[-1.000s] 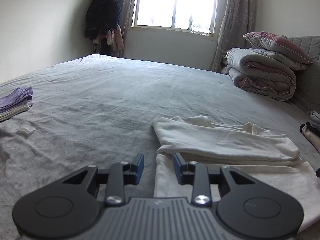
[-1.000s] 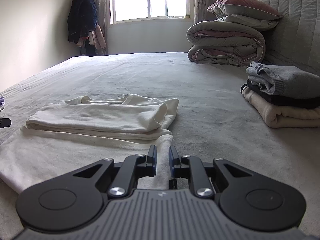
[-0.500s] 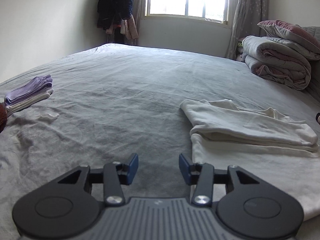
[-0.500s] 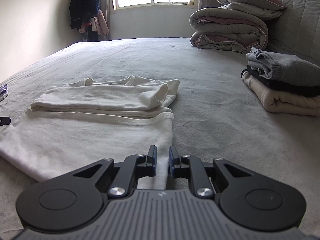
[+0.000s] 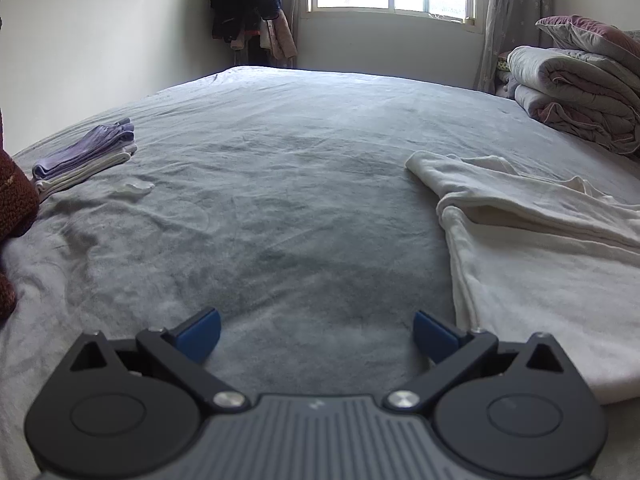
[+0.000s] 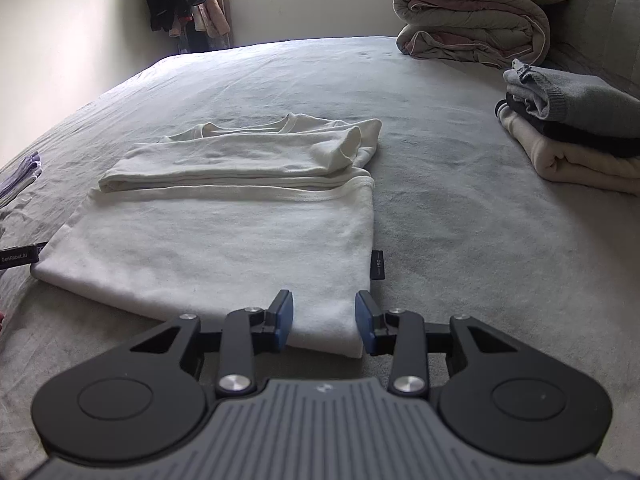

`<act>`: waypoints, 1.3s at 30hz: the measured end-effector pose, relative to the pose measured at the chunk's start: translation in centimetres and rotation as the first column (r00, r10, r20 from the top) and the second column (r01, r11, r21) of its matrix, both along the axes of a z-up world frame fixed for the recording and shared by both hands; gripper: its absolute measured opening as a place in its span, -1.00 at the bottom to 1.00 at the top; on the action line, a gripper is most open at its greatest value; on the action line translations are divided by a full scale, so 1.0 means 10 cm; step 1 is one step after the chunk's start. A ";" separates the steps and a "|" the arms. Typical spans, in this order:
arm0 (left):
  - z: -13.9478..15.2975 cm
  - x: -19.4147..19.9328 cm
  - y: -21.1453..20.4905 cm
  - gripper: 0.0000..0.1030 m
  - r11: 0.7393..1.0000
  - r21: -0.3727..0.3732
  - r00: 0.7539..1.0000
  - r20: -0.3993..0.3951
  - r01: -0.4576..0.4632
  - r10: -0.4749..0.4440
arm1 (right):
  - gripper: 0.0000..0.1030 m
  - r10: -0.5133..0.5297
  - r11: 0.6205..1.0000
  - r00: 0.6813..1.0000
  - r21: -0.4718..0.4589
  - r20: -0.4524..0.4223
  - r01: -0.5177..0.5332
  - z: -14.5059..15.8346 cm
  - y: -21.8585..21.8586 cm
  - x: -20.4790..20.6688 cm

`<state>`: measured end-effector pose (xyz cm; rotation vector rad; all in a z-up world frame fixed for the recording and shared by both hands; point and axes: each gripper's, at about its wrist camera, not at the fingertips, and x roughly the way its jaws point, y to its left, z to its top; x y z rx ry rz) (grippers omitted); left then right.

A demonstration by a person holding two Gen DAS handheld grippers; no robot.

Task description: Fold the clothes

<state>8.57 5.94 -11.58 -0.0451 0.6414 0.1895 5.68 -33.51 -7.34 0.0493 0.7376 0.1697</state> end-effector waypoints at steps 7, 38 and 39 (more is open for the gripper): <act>-0.01 0.00 -0.01 0.99 1.000 0.007 1.000 -0.005 0.000 0.000 | -0.22 -0.005 1.000 1.000 0.009 0.003 0.005 0.03 -0.09 -0.07; 0.00 0.00 -0.01 0.99 1.000 0.008 1.000 -0.006 0.001 -0.001 | -0.10 -0.042 0.999 0.999 -0.009 -0.016 0.042 -0.04 -0.14 -0.26; 0.00 0.00 -0.01 0.99 1.000 0.008 1.000 -0.006 0.001 -0.001 | -0.10 -0.043 0.999 0.999 -0.004 -0.018 0.043 -0.04 -0.14 -0.25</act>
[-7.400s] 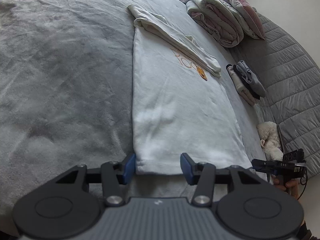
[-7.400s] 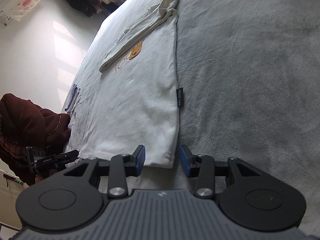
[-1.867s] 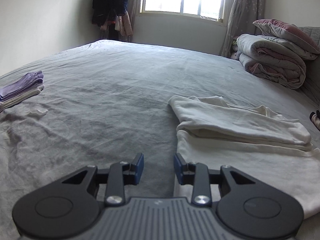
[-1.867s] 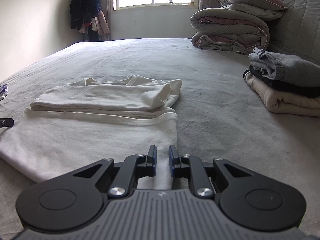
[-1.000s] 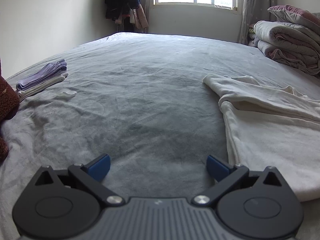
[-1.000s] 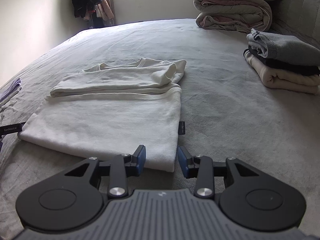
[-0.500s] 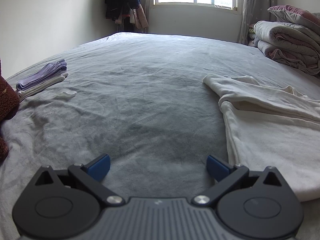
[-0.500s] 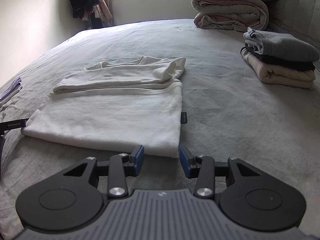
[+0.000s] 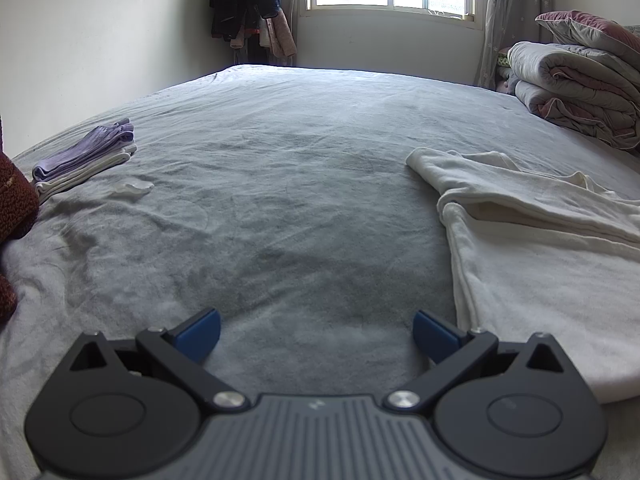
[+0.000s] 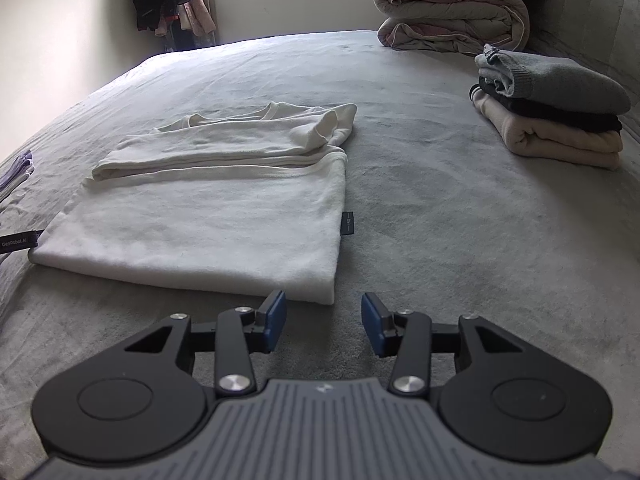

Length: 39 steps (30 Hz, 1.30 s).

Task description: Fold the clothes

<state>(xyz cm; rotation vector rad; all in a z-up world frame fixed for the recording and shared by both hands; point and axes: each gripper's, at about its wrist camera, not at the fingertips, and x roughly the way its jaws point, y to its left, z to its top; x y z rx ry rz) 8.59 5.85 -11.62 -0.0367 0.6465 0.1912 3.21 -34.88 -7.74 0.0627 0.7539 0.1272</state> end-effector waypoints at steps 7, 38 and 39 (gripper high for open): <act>0.00 0.00 0.00 0.99 1.000 0.000 1.000 0.000 0.000 0.000 | -0.03 -0.001 1.000 1.000 0.008 -0.016 0.001 -0.07 0.05 0.11; 0.09 0.01 0.08 0.99 0.996 -0.084 1.000 -0.003 -0.005 0.005 | 0.06 -0.040 0.928 0.982 0.358 -0.186 0.106 -0.02 -0.43 0.48; 0.13 0.02 0.11 0.99 0.993 -0.121 1.000 -0.015 -0.002 0.000 | 0.06 -0.043 0.918 0.980 0.379 -0.195 0.116 -0.02 -0.47 0.48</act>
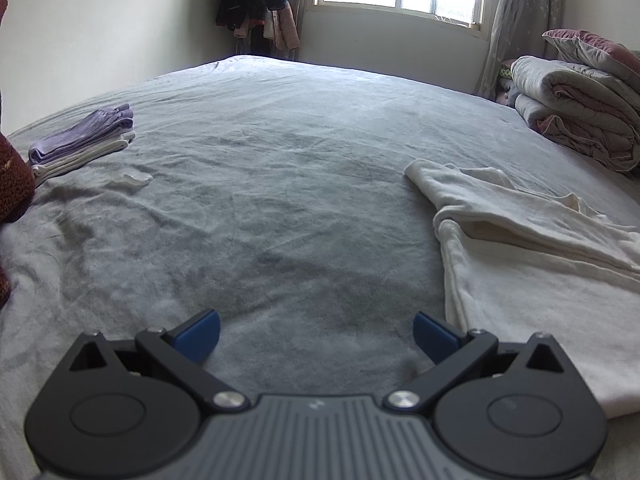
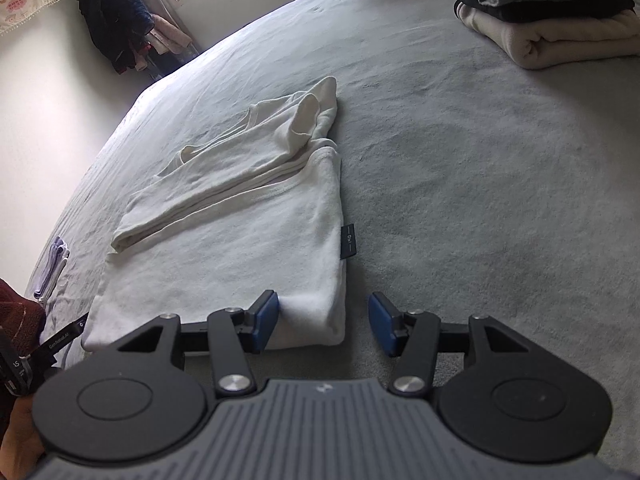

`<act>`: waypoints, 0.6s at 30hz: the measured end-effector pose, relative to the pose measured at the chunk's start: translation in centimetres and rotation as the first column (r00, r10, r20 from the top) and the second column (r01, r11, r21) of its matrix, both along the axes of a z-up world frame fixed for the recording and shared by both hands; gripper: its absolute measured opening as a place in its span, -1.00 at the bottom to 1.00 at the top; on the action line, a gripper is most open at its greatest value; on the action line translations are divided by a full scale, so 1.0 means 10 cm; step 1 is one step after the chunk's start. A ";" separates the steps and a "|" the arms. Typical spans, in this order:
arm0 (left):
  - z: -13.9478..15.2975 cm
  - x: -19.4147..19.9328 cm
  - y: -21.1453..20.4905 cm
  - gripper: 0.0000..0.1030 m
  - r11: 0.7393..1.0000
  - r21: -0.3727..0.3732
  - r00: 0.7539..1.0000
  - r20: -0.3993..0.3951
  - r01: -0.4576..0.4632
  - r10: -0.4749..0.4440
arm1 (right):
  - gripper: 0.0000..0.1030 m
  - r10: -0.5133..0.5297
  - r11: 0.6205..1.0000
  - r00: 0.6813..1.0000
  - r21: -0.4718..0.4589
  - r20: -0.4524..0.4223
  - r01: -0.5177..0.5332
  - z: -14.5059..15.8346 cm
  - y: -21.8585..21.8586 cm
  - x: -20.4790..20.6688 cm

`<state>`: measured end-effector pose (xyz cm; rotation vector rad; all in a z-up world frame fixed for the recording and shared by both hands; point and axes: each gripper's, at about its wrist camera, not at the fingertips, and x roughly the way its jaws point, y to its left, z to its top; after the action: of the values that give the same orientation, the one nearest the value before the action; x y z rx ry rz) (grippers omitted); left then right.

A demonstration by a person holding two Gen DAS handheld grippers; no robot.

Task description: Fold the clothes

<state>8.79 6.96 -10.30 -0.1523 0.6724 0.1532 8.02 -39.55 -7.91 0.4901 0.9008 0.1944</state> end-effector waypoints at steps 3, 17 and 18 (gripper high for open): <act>0.14 0.02 0.07 0.99 0.992 -0.114 0.998 -0.031 0.046 -0.050 | 0.06 -0.026 0.997 0.999 0.073 -0.027 0.027 0.00 -0.12 0.00; 0.07 0.15 0.13 0.87 0.833 -0.537 0.962 -0.131 0.134 -0.240 | 0.00 -0.055 0.929 0.980 0.351 -0.189 0.120 -0.12 -0.44 -0.02; 0.03 0.17 0.13 0.86 0.825 -0.553 0.963 -0.141 0.116 -0.229 | 0.00 -0.057 0.925 0.980 0.360 -0.191 0.124 -0.13 -0.44 -0.02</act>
<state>10.52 8.27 -9.98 -0.6274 0.9196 -0.2089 7.83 -44.00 -9.21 0.9117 1.0176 0.2402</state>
